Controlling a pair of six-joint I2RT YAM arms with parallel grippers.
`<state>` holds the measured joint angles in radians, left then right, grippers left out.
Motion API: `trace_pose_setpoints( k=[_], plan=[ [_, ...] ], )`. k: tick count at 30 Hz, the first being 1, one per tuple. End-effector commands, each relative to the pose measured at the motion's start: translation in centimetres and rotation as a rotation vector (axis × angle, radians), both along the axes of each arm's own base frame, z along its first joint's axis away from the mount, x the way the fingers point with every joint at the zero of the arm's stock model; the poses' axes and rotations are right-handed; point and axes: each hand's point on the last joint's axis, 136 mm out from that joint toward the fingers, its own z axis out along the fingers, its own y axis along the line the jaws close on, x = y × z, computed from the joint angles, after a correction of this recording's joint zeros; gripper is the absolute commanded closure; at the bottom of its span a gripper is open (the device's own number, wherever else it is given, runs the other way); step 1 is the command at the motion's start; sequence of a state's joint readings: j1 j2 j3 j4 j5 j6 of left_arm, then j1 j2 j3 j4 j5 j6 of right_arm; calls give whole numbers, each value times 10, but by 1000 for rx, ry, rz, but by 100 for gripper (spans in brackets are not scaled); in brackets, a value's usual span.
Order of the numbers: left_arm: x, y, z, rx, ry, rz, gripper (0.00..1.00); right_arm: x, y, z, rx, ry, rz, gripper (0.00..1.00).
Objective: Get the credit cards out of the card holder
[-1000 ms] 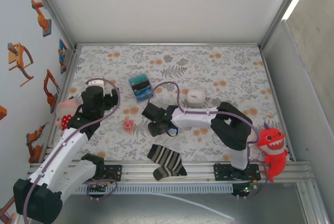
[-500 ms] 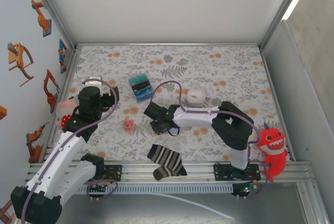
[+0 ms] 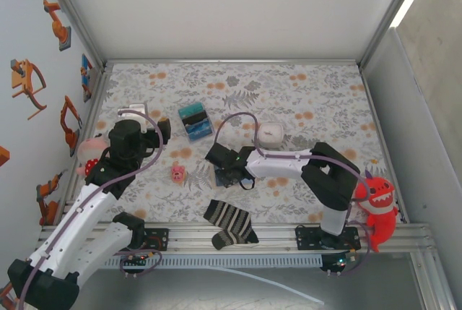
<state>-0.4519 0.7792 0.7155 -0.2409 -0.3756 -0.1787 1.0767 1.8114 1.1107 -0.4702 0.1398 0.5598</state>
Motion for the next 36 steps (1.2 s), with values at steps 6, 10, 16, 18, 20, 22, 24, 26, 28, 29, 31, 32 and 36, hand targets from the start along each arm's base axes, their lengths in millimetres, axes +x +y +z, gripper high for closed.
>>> trace_pose_setpoints(
  k=[6,10,16,18,20,22,24,26,28,29,31,32,36],
  plan=[
    [1,-6,16,-13,-28,-12,3,8,-36,15,-25,-58,-95,72],
    [0,-14,12,-2,-20,-36,3,9,-49,16,-25,-61,-138,71],
    [-6,-33,-7,38,28,-94,3,11,-66,13,-14,-56,-199,71],
    [-10,-41,-17,66,48,-119,3,10,-71,10,-6,-48,-220,71],
    [-15,-52,-26,96,65,-150,3,10,-75,9,9,-40,-240,71],
    [-20,-62,-38,132,87,-185,3,10,-80,7,23,-33,-263,72],
    [-26,-72,-53,174,121,-219,3,10,-85,7,43,-27,-288,72],
    [-33,-82,-68,221,155,-251,3,10,-89,8,63,-24,-309,73],
    [-39,-89,-80,270,181,-276,3,10,-95,11,82,-26,-330,74],
    [-43,-93,-87,300,194,-290,3,11,-98,13,92,-28,-342,74],
    [-49,-101,-96,347,211,-315,3,12,-103,17,115,-31,-360,75],
    [-51,-106,-100,364,214,-323,3,13,-106,20,129,-33,-370,75],
    [-60,-126,-114,417,248,-383,3,16,-113,32,181,-48,-395,77]
  ],
)
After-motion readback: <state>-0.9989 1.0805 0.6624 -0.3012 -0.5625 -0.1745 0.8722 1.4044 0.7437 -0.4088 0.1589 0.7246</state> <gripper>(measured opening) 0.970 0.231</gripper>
